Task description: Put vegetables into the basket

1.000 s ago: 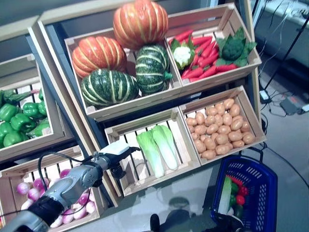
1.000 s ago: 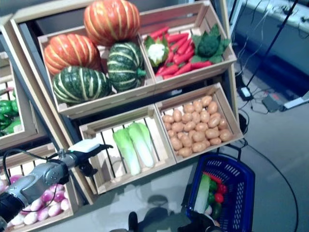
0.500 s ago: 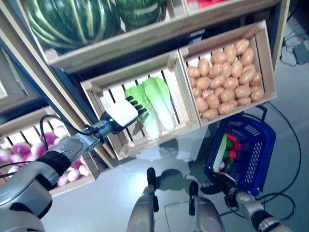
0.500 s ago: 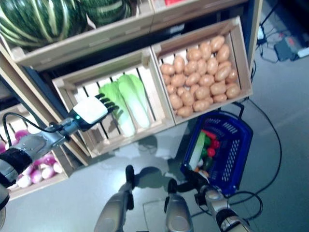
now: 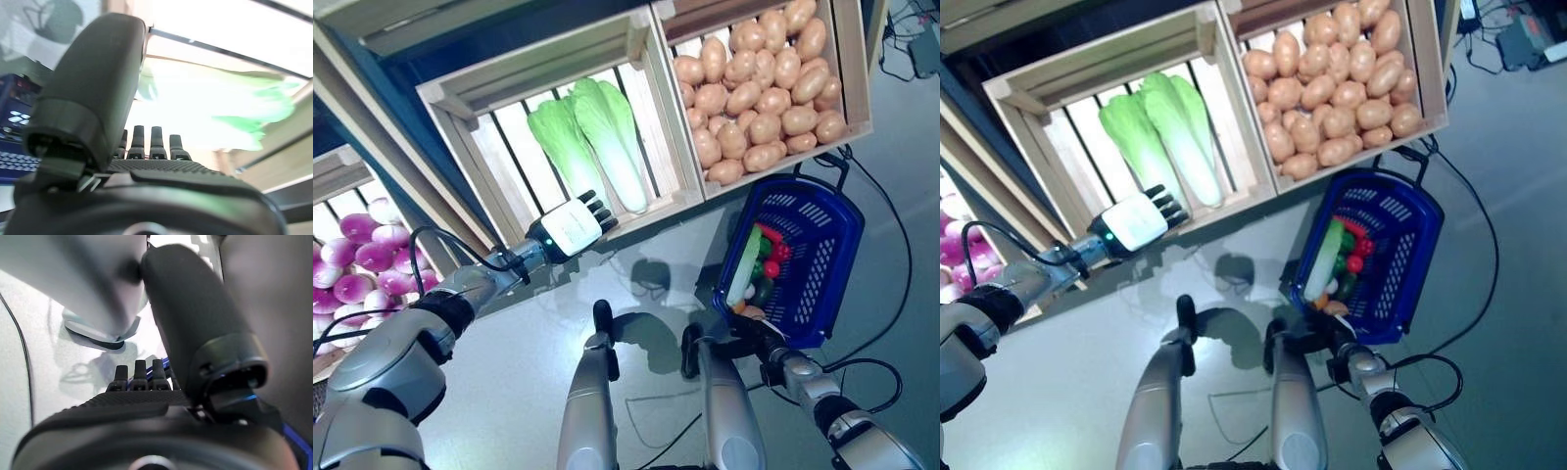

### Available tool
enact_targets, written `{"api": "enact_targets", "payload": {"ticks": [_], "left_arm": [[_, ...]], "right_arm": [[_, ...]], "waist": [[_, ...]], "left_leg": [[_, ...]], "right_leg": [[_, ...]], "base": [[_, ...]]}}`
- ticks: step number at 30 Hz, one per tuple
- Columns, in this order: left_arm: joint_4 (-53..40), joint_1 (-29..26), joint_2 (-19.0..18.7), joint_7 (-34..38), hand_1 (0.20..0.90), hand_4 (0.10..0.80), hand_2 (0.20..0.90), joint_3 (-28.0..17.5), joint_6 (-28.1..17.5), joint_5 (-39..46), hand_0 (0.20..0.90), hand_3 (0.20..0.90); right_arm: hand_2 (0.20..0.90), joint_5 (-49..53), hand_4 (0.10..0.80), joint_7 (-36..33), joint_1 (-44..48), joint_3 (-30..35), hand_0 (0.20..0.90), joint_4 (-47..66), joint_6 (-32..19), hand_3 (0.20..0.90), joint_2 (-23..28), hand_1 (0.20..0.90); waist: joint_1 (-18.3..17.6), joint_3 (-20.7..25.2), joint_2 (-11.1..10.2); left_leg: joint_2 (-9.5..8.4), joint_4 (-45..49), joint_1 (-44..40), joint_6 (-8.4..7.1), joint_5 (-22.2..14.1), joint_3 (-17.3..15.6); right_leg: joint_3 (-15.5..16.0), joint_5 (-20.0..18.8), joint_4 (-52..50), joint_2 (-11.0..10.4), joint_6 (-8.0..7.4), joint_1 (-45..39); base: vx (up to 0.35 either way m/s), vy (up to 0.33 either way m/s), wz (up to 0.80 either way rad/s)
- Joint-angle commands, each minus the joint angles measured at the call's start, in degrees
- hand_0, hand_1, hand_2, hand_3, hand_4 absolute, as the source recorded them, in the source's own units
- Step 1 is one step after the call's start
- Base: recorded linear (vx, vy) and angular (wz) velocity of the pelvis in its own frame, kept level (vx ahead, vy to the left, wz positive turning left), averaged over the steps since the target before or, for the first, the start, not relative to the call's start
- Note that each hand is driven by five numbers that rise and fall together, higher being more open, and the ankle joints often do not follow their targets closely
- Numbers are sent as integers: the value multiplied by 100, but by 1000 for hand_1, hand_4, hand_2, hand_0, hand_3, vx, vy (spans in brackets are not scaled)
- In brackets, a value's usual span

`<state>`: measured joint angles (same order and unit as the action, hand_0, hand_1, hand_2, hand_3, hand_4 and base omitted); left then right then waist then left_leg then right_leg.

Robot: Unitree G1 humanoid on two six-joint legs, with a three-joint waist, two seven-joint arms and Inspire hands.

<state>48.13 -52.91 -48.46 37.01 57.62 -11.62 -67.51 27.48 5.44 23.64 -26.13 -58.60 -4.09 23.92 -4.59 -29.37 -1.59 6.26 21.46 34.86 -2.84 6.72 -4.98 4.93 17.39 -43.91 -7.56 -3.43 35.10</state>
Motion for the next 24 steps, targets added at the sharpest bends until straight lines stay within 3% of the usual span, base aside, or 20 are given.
{"api": "enact_targets", "payload": {"ticks": [1, 9, 16, 24], "left_arm": [[23, -973, -68, 478, 900, 800, 900, -336, 235, -110, 900, 900], [148, -1133, -25, 415, 900, 800, 900, -319, 516, -377, 900, 900], [296, -1317, -39, 437, 900, 800, 900, -376, 1027, -756, 900, 900], [194, -1433, -181, 98, 900, 800, 900, -388, 1123, -1196, 900, 900]], "right_arm": [[900, 93, 800, -300, -34, 83, 900, 181, -70, 900, 352, 900], [900, 217, 800, -359, -86, 187, 900, 346, -187, 900, 418, 900], [900, 343, 800, -477, -155, 220, 900, 586, -178, 900, 461, 900], [900, 500, 800, -546, -270, 291, 900, 714, -204, 900, 495, 900]], "waist": [[-44, -43, 36], [-102, -43, -5], [-151, -43, -38], [-187, -43, 5]], "left_leg": [[109, 1419, 195, -156, -1438, 139], [98, 1736, 546, -132, -1592, 133], [97, 1931, 846, -99, -1684, 117], [76, 2111, 1053, -89, -1763, 119]], "right_leg": [[-108, -699, 577, -65, 21, -59], [-160, -650, 283, -44, -1, 325], [-205, -641, 74, -24, -21, 696], [-216, -617, -104, -60, -30, 931]], "base": [[23, 32, 2], [19, 21, 1], [15, 3, 0], [4, 0, 0]]}}
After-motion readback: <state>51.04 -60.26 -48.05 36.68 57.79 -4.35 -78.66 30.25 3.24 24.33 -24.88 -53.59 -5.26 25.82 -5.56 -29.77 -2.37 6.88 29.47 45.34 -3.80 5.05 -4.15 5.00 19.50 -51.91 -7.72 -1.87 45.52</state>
